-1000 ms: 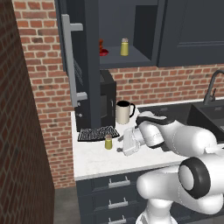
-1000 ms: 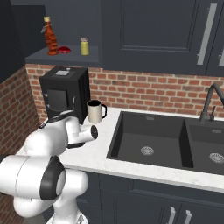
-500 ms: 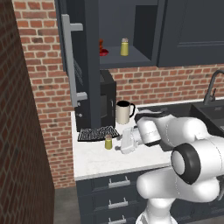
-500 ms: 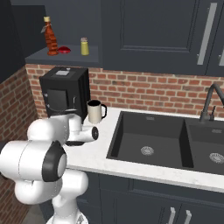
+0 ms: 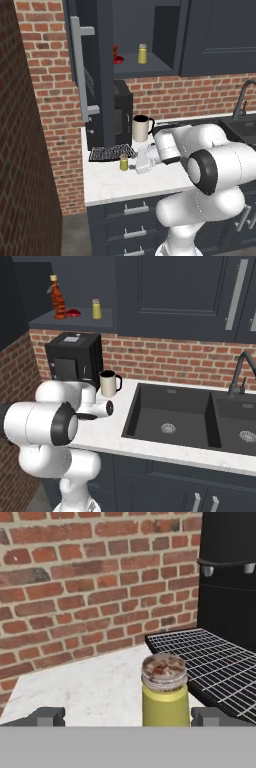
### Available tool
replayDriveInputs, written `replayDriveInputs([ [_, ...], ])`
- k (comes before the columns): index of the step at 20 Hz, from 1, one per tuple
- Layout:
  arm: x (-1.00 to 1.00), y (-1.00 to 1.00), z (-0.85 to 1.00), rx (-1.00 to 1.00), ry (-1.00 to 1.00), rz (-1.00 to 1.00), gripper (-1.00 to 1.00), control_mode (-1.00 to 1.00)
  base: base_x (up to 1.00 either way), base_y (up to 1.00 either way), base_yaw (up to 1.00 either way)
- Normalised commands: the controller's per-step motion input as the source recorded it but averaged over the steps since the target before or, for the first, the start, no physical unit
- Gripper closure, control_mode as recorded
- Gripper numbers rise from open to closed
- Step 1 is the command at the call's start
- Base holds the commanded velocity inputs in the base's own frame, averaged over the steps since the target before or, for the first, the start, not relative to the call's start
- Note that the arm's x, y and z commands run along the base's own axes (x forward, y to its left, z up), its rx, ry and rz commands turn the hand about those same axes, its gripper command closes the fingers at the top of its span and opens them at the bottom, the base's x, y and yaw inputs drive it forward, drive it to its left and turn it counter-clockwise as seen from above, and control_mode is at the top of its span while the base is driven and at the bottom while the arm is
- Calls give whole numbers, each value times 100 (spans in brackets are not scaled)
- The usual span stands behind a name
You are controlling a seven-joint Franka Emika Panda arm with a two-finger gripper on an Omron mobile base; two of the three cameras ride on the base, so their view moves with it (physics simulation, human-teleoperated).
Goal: Put the shaker and condiment bottle from the counter next to their counterparts in the cabinet.
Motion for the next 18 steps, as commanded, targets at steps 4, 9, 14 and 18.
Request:
replayDriveInputs([
  [4,22,21,0,0,0,0,-100,-100,0,0,0],
  [9,20,8,-2,0,-1,0,-100,-100,0,0,0],
  [14,17,0,-14,0,-3,0,-100,-100,0,0,0],
  [18,16,0,-7,0,0,0,-100,-100,0,0,0],
])
